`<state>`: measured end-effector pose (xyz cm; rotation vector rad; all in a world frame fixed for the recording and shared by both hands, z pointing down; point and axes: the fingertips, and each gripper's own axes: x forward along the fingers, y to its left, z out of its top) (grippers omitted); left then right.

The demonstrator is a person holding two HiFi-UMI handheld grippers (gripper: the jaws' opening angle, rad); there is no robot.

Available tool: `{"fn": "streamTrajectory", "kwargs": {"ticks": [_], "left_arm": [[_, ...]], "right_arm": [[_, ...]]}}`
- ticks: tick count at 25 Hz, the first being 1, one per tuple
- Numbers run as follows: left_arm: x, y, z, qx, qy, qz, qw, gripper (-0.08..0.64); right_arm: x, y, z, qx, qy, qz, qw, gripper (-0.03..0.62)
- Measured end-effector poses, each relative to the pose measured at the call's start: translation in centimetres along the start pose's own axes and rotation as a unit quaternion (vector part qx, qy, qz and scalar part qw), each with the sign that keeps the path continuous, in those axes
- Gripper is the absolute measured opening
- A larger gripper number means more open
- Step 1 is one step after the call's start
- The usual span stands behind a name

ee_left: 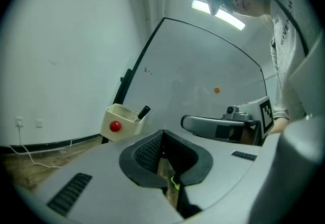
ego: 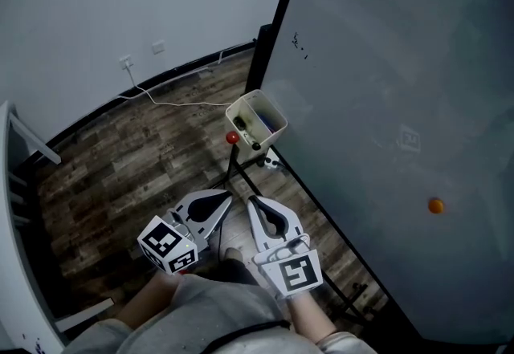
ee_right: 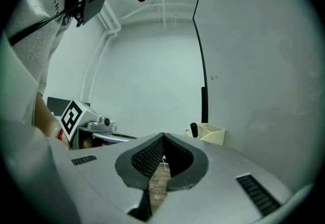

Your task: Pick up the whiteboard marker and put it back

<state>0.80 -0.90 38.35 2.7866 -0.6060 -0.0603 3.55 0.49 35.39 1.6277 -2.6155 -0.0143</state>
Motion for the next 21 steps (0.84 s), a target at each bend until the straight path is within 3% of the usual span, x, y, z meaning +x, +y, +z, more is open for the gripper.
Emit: {"fn": "streamTrajectory", "kwargs": {"ticks": [11,21], "left_arm": [[-6.1,-1.4,-0.8,-0.008,0.008,-0.034,0.9993,0.015],[-10.8,-4.1,-2.9,-0.03,0.014,-0.043,0.9985,0.015]], "right_arm": [[-2.5,5.1,-0.1,0.026,0.023,-0.05,0.998,0.018],[-6.0,9.5,0.1,0.038,0.024,-0.066,0.997,0.018]]}}
